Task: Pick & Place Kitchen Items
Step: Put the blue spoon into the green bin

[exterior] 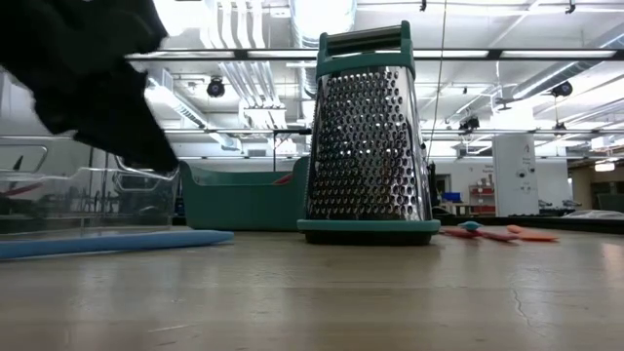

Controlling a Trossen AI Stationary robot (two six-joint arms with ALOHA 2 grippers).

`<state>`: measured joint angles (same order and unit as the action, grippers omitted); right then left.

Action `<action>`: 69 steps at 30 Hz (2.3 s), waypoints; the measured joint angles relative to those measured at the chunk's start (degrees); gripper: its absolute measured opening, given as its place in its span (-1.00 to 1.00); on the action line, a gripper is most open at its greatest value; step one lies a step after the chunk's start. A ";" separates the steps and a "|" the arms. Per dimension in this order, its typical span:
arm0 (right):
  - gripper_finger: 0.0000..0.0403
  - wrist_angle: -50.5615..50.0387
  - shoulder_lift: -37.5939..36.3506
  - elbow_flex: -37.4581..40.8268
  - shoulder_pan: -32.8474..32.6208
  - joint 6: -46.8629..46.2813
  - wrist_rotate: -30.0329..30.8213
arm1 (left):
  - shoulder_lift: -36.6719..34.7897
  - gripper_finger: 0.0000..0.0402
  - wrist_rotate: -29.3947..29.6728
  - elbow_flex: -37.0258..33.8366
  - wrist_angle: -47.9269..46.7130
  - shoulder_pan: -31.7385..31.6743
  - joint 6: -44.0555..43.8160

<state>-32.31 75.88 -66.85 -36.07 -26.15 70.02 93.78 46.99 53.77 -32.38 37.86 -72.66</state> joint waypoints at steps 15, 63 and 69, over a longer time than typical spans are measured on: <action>-0.96 -0.02 -0.01 0.02 0.00 0.22 0.02 | 4.77 0.01 -19.34 -0.56 1.73 -11.21 6.15; -0.96 -0.02 0.00 0.24 0.02 1.29 0.48 | -2.08 -0.61 3.63 30.59 -21.73 -15.94 39.99; -0.96 -0.05 0.00 0.24 0.31 1.33 0.50 | -2.15 -0.82 13.90 37.11 -19.81 -21.75 62.01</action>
<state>-32.36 75.87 -66.61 -35.77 -24.82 70.53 91.64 60.90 90.88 -52.19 16.11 -10.65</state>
